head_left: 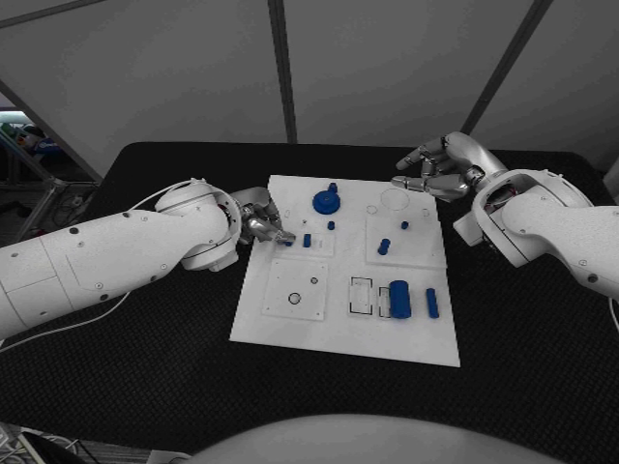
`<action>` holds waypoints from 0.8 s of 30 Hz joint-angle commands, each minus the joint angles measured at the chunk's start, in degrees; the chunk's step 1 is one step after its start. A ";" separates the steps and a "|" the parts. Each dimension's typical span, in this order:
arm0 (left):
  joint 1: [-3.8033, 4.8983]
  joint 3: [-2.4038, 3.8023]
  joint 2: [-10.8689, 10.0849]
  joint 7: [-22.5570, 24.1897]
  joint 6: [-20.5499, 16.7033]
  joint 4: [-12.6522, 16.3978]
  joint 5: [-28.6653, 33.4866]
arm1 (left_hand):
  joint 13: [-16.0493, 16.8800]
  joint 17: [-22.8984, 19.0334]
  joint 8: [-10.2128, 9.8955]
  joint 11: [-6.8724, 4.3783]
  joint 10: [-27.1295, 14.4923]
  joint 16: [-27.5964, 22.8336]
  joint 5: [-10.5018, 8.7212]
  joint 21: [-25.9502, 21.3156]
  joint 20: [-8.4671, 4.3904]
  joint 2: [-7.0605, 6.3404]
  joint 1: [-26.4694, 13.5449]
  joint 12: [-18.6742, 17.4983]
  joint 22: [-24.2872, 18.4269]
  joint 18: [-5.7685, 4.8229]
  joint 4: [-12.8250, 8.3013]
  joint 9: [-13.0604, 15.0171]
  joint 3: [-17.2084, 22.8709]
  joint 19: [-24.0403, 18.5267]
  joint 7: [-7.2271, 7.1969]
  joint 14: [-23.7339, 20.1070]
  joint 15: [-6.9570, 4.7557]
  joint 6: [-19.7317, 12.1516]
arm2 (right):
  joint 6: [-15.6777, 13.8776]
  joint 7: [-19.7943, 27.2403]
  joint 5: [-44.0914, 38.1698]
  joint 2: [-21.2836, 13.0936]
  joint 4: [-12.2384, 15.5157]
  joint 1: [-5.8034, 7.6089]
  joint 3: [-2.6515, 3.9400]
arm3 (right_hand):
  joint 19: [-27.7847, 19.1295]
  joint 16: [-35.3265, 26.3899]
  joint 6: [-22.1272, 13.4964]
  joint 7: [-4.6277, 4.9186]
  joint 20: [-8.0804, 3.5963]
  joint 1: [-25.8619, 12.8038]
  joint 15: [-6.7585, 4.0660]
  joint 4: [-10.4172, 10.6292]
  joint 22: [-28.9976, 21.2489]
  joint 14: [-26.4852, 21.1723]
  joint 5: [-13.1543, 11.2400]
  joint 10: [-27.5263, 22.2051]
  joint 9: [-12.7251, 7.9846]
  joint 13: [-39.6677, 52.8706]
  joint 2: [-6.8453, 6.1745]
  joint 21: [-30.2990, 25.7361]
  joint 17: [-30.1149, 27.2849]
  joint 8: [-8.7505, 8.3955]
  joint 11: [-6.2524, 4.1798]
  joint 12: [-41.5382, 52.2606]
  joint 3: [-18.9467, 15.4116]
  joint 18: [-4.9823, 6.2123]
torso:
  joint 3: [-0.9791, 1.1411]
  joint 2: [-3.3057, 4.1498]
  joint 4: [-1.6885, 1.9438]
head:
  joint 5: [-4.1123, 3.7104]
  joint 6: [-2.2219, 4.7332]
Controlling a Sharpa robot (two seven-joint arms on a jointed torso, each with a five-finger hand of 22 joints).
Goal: Assemble the parts on the task board
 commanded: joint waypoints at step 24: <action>0.14 -0.04 0.22 -0.31 3.47 -0.58 -1.24 | 0.45 8.92 0.60 -1.35 2.16 -0.02 0.90 0.52 0.04 -0.50 -0.52 0.27 9.16 -6.86 -8.43 -0.12 9.14 0.37 -0.24 4.52 -0.43 0.33 | 0.31 0.37 -0.17 0.18 -0.03 0.07 0.03 | -0.09 -0.30 0.32 -0.06 -0.44 0.10 -0.35 0.04 -0.09 2.78 0.36 -0.01 -0.09 -0.07 0.45 -0.36 1.57 0.38 -0.47 -0.14 0.19 0.64 | 0.03 -0.01 -0.02 | 0.03 -0.11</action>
